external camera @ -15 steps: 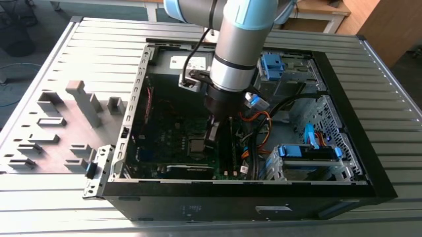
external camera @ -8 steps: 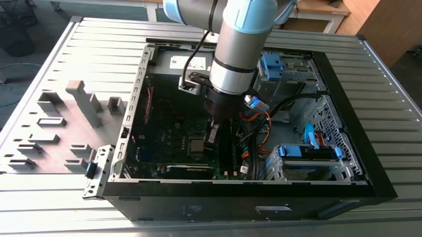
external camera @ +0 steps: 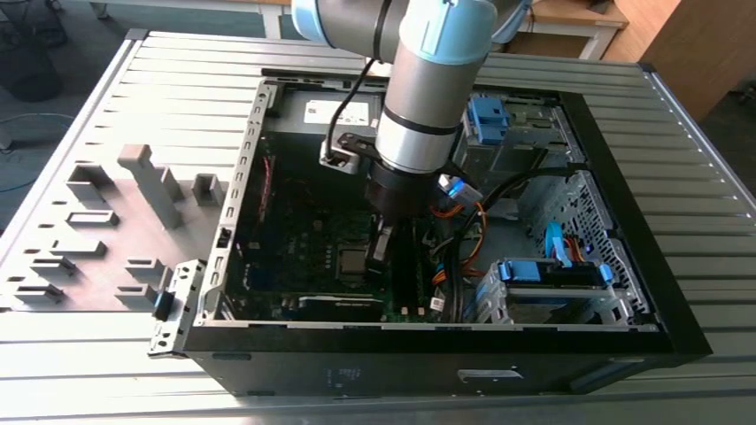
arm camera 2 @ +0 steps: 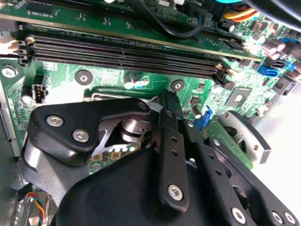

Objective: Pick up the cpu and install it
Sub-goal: 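Install the first cpu locking lever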

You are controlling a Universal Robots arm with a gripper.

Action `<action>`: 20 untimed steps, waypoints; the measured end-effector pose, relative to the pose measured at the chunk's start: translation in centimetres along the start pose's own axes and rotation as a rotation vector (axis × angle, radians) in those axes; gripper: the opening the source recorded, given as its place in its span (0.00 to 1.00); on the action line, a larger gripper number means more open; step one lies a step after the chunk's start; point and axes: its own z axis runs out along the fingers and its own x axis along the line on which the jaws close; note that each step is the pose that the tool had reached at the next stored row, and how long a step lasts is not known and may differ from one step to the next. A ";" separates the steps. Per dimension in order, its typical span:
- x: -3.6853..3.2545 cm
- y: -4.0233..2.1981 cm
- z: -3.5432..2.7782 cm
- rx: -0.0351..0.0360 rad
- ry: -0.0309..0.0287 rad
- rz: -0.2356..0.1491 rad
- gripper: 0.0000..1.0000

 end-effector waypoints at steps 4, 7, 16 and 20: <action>0.01 0.00 -0.04 0.0000 -0.0004 0.000 0.11; 0.15 0.02 -0.46 0.0000 -0.0012 0.000 0.11; 0.05 0.14 -0.85 0.0040 -0.0018 0.001 0.11; -0.16 0.25 -0.92 0.0064 -0.0028 0.002 0.11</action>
